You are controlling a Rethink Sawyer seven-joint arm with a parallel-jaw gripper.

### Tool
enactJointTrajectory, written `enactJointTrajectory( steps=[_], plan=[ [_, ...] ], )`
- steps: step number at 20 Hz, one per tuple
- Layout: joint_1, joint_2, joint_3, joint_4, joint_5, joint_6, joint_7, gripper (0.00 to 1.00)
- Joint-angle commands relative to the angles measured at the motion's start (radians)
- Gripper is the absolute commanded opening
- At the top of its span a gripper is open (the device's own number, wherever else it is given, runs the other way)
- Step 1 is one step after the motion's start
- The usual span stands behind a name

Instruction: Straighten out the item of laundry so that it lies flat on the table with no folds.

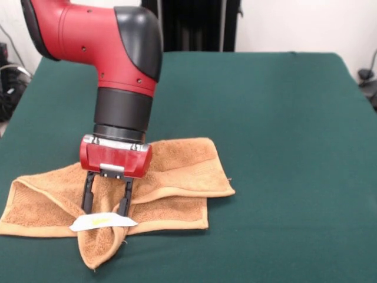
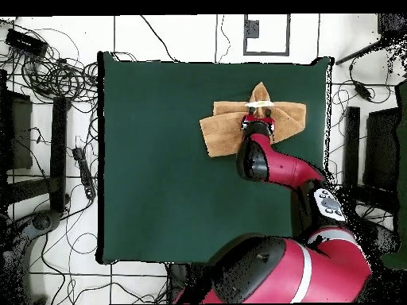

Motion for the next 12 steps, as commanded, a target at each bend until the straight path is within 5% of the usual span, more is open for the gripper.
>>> enactJointTrajectory(
  steps=[1,4,5,12],
  plan=[
    [0.023,0.070,0.087,0.009,0.058,0.085,0.188,1.00],
    [0.010,0.066,0.103,0.010,0.059,0.129,0.179,1.00],
    [0.005,0.064,0.108,0.010,0.060,0.143,0.176,0.00],
    [0.040,0.043,0.076,0.008,0.089,0.214,0.154,0.00]
  ],
)
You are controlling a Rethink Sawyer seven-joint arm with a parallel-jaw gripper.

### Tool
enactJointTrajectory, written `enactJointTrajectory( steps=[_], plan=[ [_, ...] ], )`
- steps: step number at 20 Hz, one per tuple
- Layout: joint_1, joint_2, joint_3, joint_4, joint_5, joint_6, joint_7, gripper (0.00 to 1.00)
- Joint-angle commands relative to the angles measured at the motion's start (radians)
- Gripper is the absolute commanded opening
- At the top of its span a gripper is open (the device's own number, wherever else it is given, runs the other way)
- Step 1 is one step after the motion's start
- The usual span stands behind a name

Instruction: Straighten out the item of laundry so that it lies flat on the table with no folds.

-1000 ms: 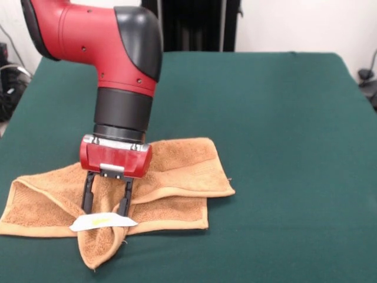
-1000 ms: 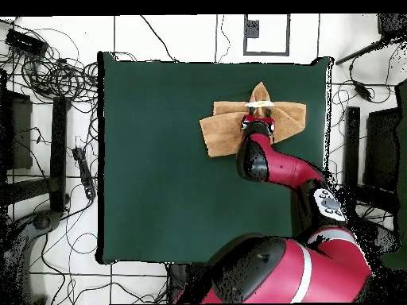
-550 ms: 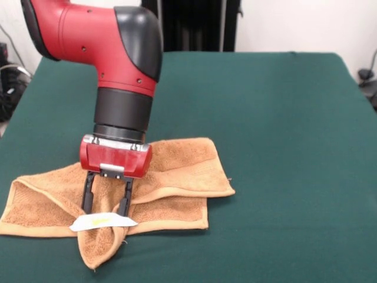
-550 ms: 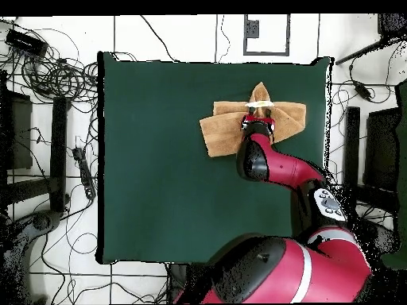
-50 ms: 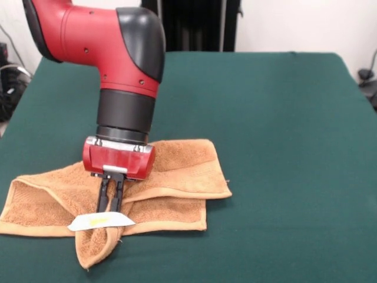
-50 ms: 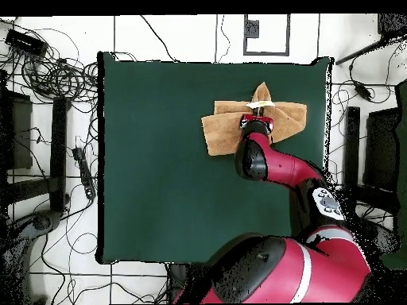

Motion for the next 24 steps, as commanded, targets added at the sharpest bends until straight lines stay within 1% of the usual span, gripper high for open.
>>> enactJointTrajectory(
  steps=[1,6,9,11,13,15,17,24],
  plan=[
    [0.041,0.037,0.064,0.014,0.083,0.211,0.157,0.00],
    [0.043,0.041,0.061,0.019,0.098,0.205,0.159,0.00],
    [0.045,0.024,0.060,0.038,0.112,0.230,0.160,0.00],
    [0.053,-0.002,0.053,0.072,0.152,0.301,0.176,0.00],
    [0.072,-0.032,0.033,0.102,0.208,0.422,0.191,0.00],
    [0.088,-0.059,0.016,0.120,0.228,0.478,0.186,0.00],
    [0.096,-0.073,0.008,0.129,0.249,0.523,0.188,0.00],
    [0.082,-0.086,0.026,0.136,0.286,0.628,0.186,0.00]
  ],
)
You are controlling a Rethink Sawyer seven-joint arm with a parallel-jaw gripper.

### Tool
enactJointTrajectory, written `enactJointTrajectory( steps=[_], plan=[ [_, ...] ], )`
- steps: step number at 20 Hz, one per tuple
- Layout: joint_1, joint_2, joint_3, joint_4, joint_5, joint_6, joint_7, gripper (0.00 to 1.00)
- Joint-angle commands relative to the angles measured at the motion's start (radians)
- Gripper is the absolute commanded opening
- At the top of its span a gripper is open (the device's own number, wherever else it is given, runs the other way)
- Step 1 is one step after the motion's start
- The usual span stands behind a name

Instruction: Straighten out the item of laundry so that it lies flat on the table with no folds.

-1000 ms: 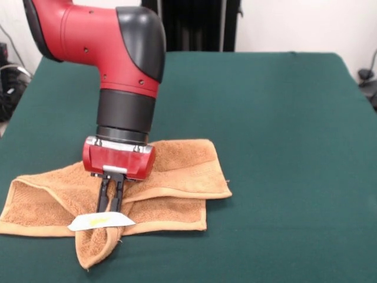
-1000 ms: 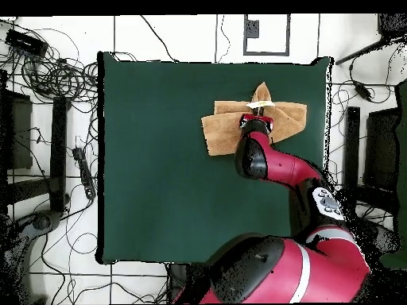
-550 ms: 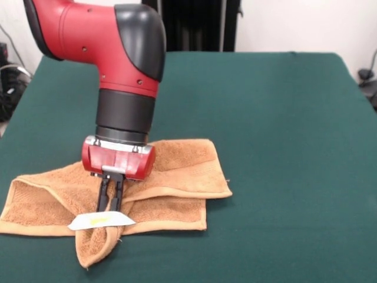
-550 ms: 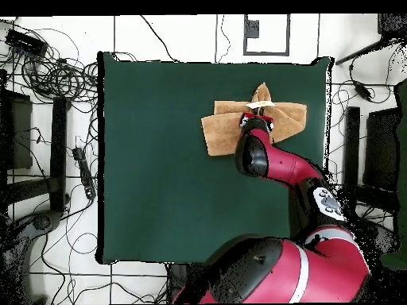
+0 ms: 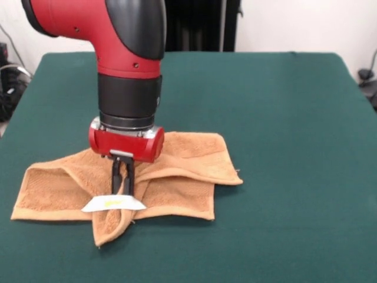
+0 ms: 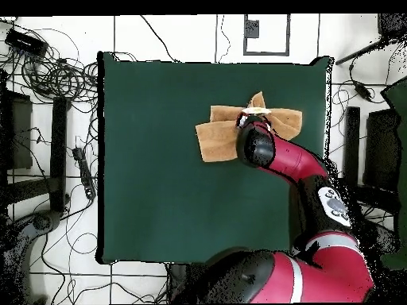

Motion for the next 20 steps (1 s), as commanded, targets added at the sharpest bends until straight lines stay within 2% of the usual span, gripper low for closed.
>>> enactJointTrajectory(
  steps=[1,5,12,15,17,20],
  plan=[
    [0.043,0.008,0.044,0.123,0.074,0.223,0.188,0.00],
    [0.043,0.010,0.044,0.116,0.085,0.260,0.191,0.00],
    [0.063,0.009,0.010,0.096,0.119,0.420,0.203,0.00],
    [0.060,0.008,0.012,0.102,0.117,0.404,0.200,0.00],
    [0.066,0.011,0.003,0.076,0.075,0.340,0.161,0.00],
    [0.078,0.009,-0.013,0.057,0.047,0.317,0.140,0.00]
  ],
)
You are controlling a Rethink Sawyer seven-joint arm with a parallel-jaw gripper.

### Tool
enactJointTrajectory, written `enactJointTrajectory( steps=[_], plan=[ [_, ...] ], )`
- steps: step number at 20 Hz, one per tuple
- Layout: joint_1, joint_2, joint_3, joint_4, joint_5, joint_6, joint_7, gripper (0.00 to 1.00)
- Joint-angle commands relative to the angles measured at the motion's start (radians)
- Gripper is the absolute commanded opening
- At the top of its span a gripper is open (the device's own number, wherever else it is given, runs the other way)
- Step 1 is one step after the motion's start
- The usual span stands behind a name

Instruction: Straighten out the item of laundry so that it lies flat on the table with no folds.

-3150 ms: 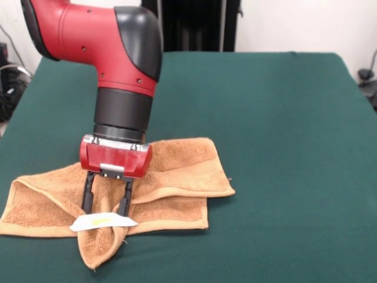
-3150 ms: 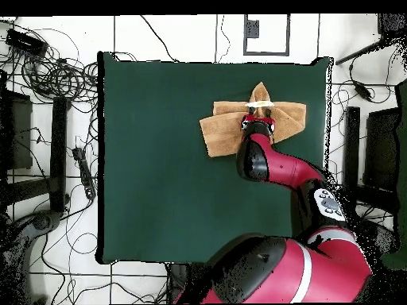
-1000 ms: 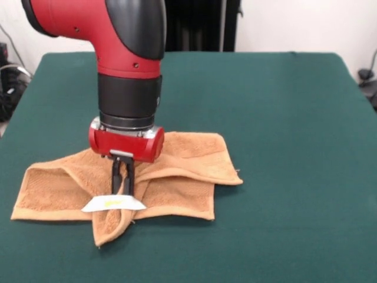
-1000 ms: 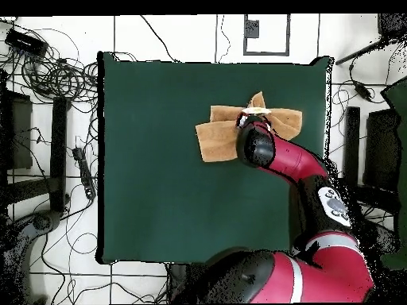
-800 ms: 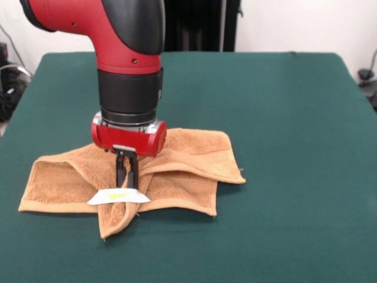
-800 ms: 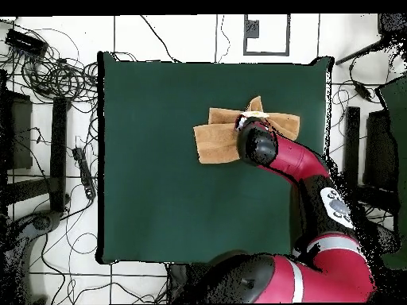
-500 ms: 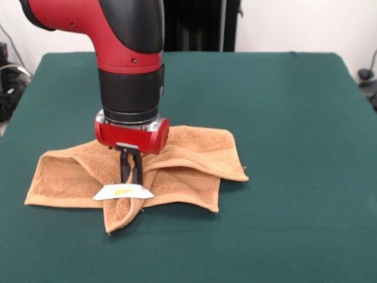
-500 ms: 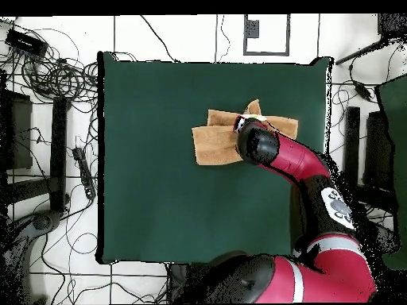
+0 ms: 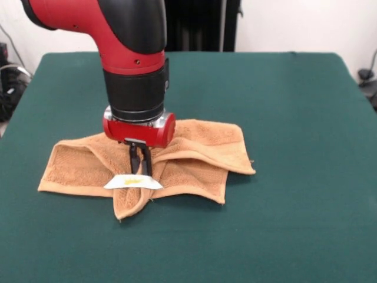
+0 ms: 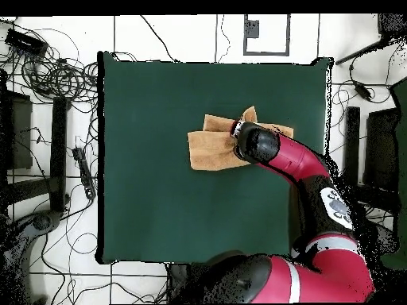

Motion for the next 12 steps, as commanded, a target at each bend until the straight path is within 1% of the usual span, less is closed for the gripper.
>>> enactJointTrajectory(
  steps=[1,4,5,7,8,10,12],
  plan=[
    [0.068,0.020,-0.005,0.062,-0.019,0.078,0.138,0.00],
    [0.101,0.014,-0.052,0.070,-0.056,0.036,0.133,0.00],
    [0.119,0.022,-0.077,0.071,-0.081,-0.018,0.131,0.00],
    [0.150,0.070,-0.116,0.084,-0.101,-0.110,0.160,0.00],
    [0.157,0.097,-0.121,0.099,-0.097,-0.142,0.181,0.00],
    [0.143,0.146,-0.094,0.137,-0.084,-0.224,0.216,0.00],
    [0.117,0.187,-0.058,0.156,-0.070,-0.261,0.226,0.00]
  ],
)
